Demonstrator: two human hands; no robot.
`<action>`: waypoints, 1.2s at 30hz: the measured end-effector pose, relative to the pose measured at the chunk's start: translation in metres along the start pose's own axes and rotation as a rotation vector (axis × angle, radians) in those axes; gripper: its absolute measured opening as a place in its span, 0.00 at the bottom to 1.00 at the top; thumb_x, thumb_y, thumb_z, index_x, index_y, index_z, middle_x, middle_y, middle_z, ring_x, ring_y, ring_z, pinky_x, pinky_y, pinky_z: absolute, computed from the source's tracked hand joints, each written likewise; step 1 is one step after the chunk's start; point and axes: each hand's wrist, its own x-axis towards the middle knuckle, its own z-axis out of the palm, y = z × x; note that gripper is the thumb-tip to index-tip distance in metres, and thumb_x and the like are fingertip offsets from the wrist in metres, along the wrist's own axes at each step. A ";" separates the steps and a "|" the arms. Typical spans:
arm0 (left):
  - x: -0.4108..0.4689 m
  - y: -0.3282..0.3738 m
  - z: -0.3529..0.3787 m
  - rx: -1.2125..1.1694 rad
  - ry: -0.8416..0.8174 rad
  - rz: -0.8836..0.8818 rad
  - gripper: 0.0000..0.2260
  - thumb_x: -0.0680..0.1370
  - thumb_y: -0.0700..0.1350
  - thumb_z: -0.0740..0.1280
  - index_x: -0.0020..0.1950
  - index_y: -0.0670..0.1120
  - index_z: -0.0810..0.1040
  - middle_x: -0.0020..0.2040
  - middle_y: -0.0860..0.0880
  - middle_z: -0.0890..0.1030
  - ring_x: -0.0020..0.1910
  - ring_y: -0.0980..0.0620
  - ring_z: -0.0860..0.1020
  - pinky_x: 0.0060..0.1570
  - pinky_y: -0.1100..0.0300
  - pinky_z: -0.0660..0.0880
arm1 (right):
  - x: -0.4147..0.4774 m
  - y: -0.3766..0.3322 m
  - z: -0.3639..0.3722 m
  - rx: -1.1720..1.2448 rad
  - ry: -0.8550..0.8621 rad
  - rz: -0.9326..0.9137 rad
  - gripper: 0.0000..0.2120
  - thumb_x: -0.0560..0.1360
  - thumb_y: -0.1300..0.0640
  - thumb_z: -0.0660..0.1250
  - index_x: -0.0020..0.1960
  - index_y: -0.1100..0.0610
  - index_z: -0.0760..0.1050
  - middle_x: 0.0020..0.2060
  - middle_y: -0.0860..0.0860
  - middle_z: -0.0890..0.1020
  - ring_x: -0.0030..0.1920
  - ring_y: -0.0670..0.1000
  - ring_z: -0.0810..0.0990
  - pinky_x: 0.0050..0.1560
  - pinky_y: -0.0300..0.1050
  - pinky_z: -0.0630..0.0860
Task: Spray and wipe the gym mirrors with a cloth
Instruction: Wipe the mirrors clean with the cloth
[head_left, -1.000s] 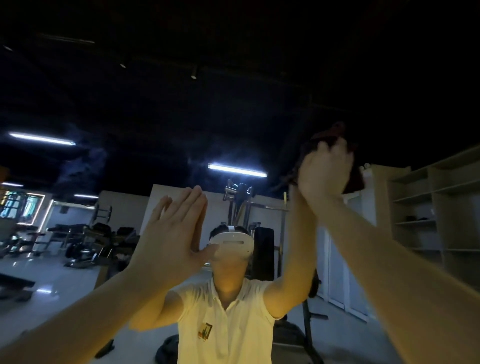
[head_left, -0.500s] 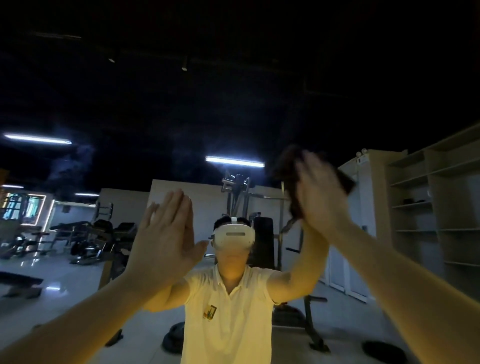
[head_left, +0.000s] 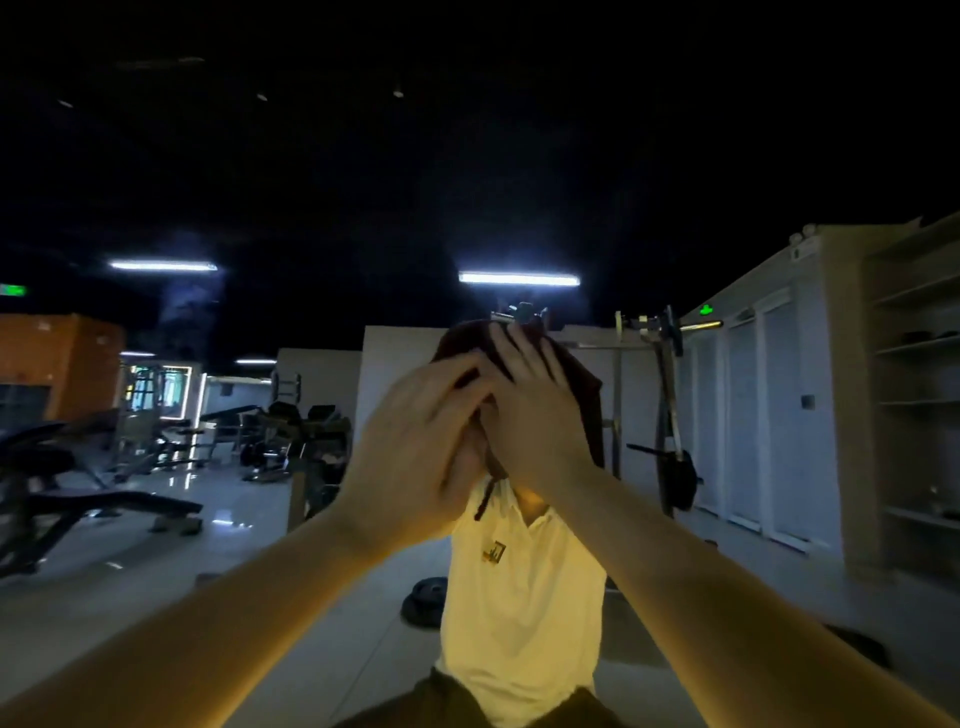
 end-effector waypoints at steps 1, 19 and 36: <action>0.003 0.009 0.010 -0.014 -0.057 0.010 0.23 0.83 0.48 0.56 0.76 0.41 0.73 0.74 0.41 0.73 0.70 0.48 0.72 0.69 0.54 0.70 | -0.006 0.005 -0.006 0.048 -0.027 -0.024 0.28 0.82 0.54 0.65 0.80 0.55 0.64 0.82 0.56 0.60 0.82 0.56 0.55 0.82 0.57 0.47; 0.123 0.052 0.081 0.149 -0.198 -0.410 0.28 0.85 0.46 0.58 0.83 0.37 0.57 0.83 0.36 0.57 0.84 0.40 0.54 0.83 0.49 0.52 | -0.107 0.116 -0.031 -0.098 0.040 0.030 0.27 0.83 0.46 0.52 0.76 0.57 0.71 0.78 0.57 0.68 0.79 0.61 0.63 0.78 0.64 0.60; 0.087 0.012 0.084 0.273 -0.207 -0.131 0.30 0.84 0.53 0.47 0.83 0.39 0.60 0.84 0.36 0.55 0.84 0.41 0.52 0.83 0.47 0.45 | -0.137 0.125 -0.038 -0.079 0.029 0.197 0.29 0.80 0.50 0.55 0.79 0.62 0.64 0.80 0.59 0.62 0.82 0.59 0.57 0.80 0.63 0.57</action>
